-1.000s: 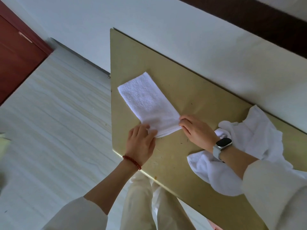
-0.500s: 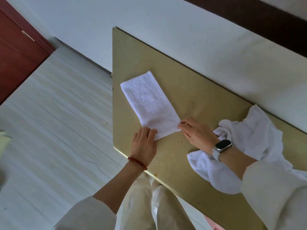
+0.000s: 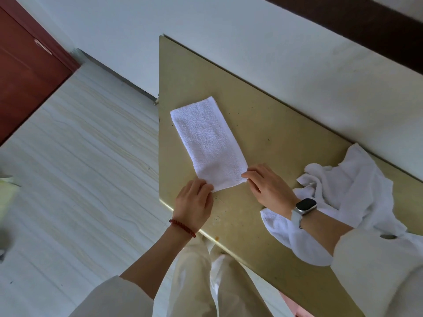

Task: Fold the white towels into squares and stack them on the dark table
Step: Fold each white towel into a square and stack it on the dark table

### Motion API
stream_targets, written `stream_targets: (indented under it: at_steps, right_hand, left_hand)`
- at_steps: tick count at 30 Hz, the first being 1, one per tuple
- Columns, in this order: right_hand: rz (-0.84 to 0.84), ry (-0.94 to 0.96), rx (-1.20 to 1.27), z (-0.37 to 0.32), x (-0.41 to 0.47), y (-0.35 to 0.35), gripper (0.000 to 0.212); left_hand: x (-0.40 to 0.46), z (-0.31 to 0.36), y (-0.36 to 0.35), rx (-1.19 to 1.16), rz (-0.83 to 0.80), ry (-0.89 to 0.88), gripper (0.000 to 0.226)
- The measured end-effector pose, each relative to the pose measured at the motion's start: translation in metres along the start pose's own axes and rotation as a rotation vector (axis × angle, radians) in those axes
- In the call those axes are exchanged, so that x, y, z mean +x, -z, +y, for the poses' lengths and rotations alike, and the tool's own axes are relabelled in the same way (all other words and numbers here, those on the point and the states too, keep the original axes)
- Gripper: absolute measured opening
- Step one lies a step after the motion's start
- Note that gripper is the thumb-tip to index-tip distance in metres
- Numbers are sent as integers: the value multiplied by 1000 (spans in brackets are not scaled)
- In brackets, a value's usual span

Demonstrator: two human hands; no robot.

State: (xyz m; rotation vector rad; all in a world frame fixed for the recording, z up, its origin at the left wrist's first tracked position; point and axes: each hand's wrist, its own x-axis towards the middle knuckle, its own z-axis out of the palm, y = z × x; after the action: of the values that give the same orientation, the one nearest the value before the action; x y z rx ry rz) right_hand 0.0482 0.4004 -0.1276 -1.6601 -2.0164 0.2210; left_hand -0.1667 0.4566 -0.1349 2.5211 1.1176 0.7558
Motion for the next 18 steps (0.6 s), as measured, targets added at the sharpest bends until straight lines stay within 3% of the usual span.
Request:
stream_targets:
  at_steps: [9,13,18]
  right_hand:
    - [-79,38,-58,3,-4,-2,10]
    - [-129,177,-211,6,5,4,34]
    - [-110,250,-270,4,16,7,40]
  left_hand:
    - [-8,-9,6,183,27,-93,11]
    - [-8,-14,7,202,49,-162,10]
    - [-8,-10,6,234,36,-113,17]
